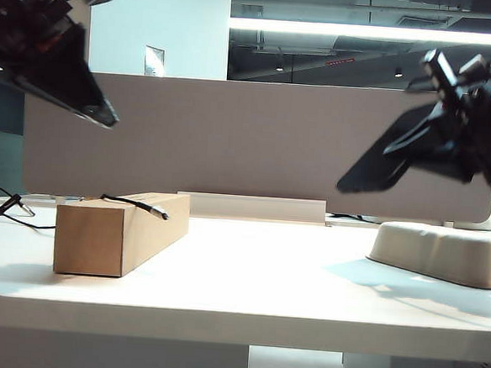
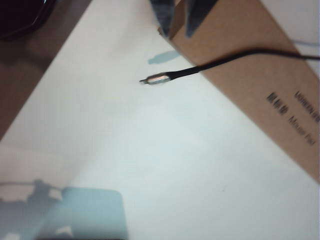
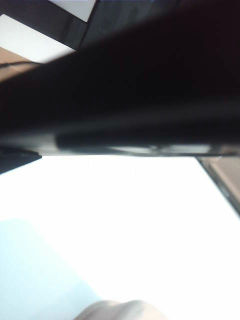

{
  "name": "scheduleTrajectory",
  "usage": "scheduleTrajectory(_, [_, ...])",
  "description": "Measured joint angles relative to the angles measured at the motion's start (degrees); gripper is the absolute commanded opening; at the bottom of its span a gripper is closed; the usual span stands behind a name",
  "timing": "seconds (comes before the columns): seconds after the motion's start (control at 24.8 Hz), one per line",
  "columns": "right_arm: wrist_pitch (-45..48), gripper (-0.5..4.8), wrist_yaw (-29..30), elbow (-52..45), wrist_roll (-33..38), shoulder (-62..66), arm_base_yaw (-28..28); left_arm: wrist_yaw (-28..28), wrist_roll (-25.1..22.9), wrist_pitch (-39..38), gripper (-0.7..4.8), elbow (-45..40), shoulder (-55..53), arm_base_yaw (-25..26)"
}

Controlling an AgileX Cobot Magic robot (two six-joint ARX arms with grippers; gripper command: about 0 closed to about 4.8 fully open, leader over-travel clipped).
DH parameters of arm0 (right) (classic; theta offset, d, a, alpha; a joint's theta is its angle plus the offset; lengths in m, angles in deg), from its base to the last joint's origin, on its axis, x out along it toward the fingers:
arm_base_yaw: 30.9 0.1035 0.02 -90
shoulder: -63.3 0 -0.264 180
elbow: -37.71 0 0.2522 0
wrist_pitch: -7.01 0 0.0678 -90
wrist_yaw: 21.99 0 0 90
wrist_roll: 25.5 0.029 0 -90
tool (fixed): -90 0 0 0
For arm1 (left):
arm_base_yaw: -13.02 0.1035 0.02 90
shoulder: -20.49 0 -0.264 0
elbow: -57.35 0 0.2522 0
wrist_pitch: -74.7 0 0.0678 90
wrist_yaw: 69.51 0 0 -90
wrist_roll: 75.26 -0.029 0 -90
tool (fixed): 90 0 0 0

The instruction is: Pick up the charging cable and the phone, plug the charging cable into the charging port on the phone, and finally place them back on the table.

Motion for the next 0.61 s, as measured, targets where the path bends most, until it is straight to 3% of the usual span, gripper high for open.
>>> scheduleTrajectory(0.12, [-4.9,-0.05,0.2,0.0,-4.2,-7.4,0.0,-4.3,-5.9,0.2,1.27,0.1,-1.9,-4.5])
scheduleTrajectory(0.32, [-11.9,-0.05,0.2,0.0,-8.2,-14.6,0.0,-8.7,-11.5,1.4,1.36,0.2,-5.3,-8.2])
scheduleTrajectory(0.4, [-13.5,-0.05,0.2,0.0,-9.5,-17.0,0.0,-10.4,-13.6,1.5,1.82,0.8,-7.0,-9.4])
scheduleTrajectory(0.48, [-16.9,-0.05,0.2,0.0,-11.3,-20.5,0.0,-13.7,-15.1,1.3,1.92,2.6,-9.5,-11.0])
scheduleTrajectory(0.61, [-21.5,-0.05,0.2,0.0,-12.9,-24.5,0.0,-17.0,-21.2,-2.0,1.92,7.9,-12.9,-12.7])
